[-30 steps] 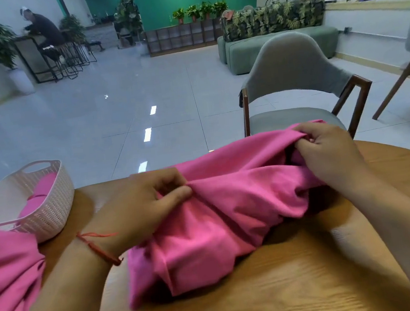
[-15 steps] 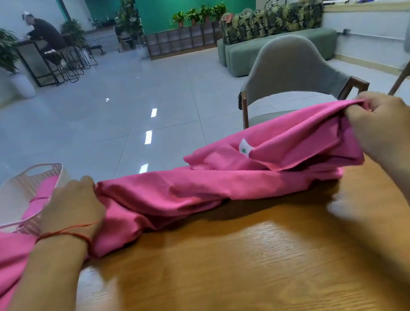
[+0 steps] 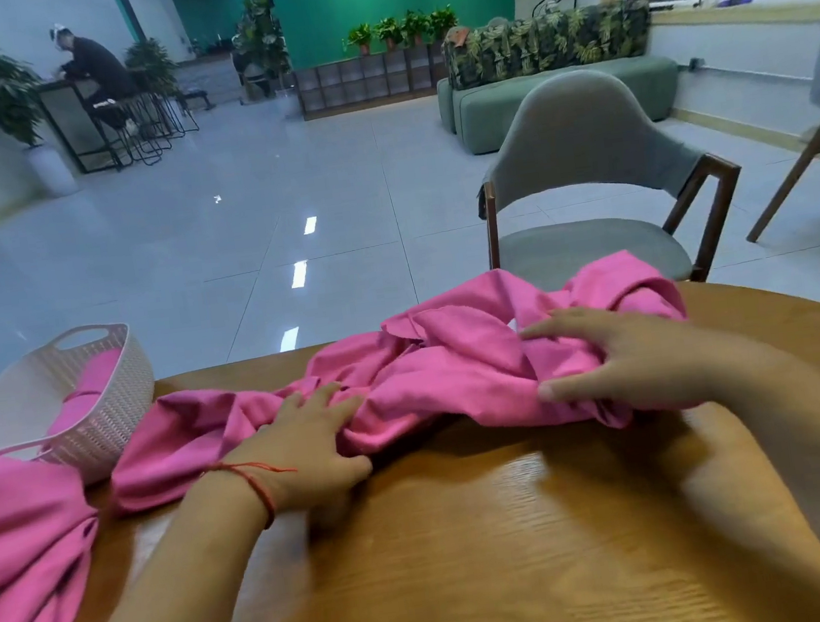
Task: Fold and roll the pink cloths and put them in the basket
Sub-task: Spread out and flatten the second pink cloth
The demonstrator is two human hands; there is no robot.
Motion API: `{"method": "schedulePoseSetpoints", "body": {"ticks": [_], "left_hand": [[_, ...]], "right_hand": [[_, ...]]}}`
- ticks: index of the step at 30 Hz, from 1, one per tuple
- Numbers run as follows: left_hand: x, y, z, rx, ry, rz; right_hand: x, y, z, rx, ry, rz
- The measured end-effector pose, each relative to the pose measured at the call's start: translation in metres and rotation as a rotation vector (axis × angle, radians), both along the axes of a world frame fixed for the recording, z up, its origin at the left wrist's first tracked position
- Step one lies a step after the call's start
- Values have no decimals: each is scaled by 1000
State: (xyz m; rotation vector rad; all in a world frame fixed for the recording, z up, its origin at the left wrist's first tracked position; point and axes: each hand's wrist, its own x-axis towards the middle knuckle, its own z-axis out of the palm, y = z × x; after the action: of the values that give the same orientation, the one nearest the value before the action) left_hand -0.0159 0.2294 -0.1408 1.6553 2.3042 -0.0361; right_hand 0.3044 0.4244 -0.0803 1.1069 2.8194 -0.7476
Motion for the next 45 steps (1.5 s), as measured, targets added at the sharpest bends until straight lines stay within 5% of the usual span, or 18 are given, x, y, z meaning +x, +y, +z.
{"method": "schedulePoseSetpoints", "body": {"ticks": [8,11,15,19,25,30,34,41,45], "left_hand": [[-23,81,-27,191,273,-159],[-63,118,-19,211,421,140],[-62,123,0,406,301,246],[-18,110,-2,370,27,157],[39,83,-2,613,-332,147],[108,48,-5,695,-576,-95],[129,31,-27,540,-264,-358],[82,4,-30,374,-3,-123],[51,-13,-23,278,-4,10]], "right_hand": [[-8,15,-21,104,255,-253],[-3,17,-12,87,528,-357],[-3,14,-8,-185,862,-390],[-9,6,-3,-392,990,-402],[-20,-20,-4,-550,1135,-368],[-24,-47,-2,-887,1431,-479],[-2,-68,-7,-1004,1588,-520],[76,-133,-28,-931,1811,-629],[91,-176,-68,-964,1609,-878]]}}
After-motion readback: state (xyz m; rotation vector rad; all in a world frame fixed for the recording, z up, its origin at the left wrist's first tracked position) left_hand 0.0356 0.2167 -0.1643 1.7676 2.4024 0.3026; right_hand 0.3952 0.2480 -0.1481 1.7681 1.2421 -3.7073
